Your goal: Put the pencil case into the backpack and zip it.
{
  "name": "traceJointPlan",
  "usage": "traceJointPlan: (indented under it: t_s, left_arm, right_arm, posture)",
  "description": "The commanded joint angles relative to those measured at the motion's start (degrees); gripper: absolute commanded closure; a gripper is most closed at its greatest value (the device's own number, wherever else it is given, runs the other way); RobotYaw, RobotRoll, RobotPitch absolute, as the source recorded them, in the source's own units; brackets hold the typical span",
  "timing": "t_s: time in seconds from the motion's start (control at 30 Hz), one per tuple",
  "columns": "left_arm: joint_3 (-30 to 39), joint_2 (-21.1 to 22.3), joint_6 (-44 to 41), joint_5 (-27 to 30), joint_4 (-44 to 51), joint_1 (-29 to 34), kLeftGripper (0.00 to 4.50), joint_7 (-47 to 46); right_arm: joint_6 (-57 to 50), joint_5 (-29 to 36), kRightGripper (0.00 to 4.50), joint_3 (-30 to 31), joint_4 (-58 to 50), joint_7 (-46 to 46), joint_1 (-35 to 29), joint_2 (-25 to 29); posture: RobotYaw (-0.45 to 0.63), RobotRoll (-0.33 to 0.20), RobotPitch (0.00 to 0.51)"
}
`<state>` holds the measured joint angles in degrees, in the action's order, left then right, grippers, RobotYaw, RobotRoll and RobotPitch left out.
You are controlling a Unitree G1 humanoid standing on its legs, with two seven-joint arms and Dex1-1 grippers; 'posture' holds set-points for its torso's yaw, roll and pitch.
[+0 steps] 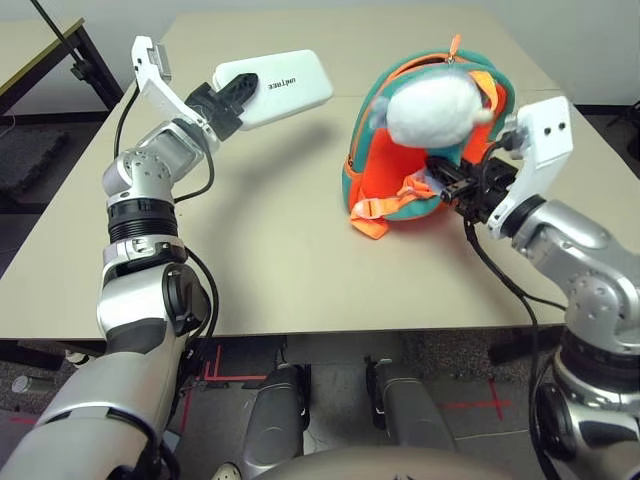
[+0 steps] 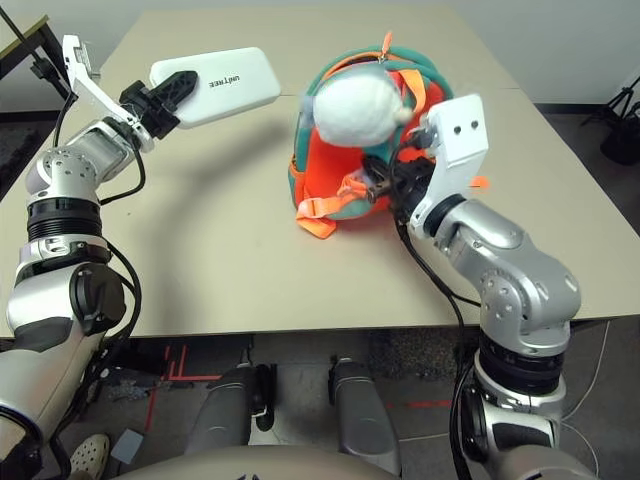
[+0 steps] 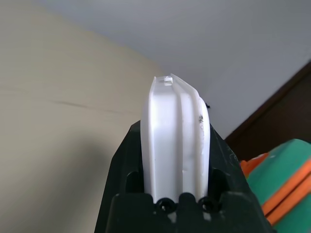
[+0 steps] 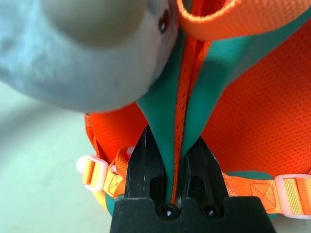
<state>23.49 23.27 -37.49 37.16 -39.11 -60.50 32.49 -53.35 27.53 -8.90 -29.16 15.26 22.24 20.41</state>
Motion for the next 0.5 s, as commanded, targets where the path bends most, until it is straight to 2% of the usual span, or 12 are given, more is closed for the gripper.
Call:
traceJointPlan:
  t_s: [0.03,0.27,0.5]
  left_arm:
    - [-1.1,1.8,0.5,0.1,2.1,-2.8,3.23,4.3]
    - [-4.0,5.3,1.9,0.1,4.5,-6.2,3.23,13.8]
    - [-6.0,7.6,-0.7,1.4,7.6,-9.0,3.23,23.2]
  right_arm:
    - [2.2,-1.3,4.33,1.9,2.8,1.0,-0.1,0.5]
    - [4.9,-2.5,4.33,3.8,5.4,1.6,-0.6,0.2]
    - [6.0,-2.9,4.33,4.7,6.2,1.8,-1.9,0.1]
  posture:
    - [-0.21,0.0,0.117]
    - [-0.21,0.0,0.117]
    - [-0.21,0.0,0.117]
